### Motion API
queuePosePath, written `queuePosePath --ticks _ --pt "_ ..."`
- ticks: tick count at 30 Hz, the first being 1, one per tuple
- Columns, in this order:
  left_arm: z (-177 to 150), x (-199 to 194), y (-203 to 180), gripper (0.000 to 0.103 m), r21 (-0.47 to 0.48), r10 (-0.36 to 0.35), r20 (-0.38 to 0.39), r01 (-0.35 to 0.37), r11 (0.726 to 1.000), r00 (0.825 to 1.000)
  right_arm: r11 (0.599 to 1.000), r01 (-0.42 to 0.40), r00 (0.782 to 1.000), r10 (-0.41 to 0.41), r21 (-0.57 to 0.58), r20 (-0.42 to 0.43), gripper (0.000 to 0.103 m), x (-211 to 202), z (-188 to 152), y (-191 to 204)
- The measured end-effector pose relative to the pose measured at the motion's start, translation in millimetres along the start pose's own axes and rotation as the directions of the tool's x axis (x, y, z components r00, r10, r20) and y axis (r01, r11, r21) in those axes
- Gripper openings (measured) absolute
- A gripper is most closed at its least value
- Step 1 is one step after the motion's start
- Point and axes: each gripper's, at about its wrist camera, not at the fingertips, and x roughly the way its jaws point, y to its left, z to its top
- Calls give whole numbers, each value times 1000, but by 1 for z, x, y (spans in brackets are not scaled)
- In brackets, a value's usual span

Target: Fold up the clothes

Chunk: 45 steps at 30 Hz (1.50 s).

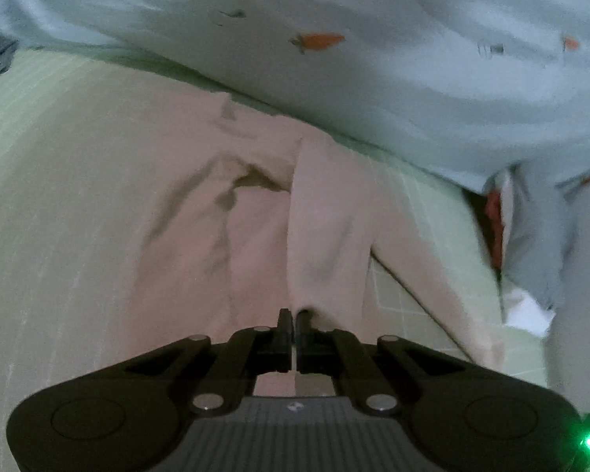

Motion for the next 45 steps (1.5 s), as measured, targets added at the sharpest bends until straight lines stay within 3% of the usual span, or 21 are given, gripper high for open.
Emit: queuePosePath --ticks 5,10,19,26,28,33,38,40,42,45 --pt "-31 -4 36 1 -110 61 -67 -68 992 996 998 -41 999 41 -49 -7 103 4 -2 23" --pt "-63 -5 72 1 -212 117 -145 -146 966 983 993 -69 998 68 -99 -19 103 6 -5 41" --pt "-62 6 60 4 -145 175 -182 -202 969 968 991 -68 998 67 -112 -14 103 2 -7 43" --pt "-48 0 44 56 -43 234 -87 -238 970 968 1000 -7 999 6 31 31 103 5 5 9" --pt "-44 5 40 60 -17 254 -75 -256 967 964 997 12 999 -14 75 37 103 8 9 -2" --pt "-40 29 39 61 24 279 -132 -278 960 951 987 34 999 -40 155 35 103 15 14 -23" --pt "-44 35 38 58 43 275 -151 -271 962 950 984 46 998 -51 171 27 103 15 11 -31" --pt "-45 36 38 47 50 272 -158 -268 962 949 984 50 998 -54 168 22 103 15 9 -33" --pt "-47 38 38 18 57 270 -164 -264 963 949 985 54 998 -57 167 17 103 15 8 -36" --pt "-49 41 37 13 67 267 -175 -259 964 948 985 54 998 -57 166 12 103 16 6 -38"
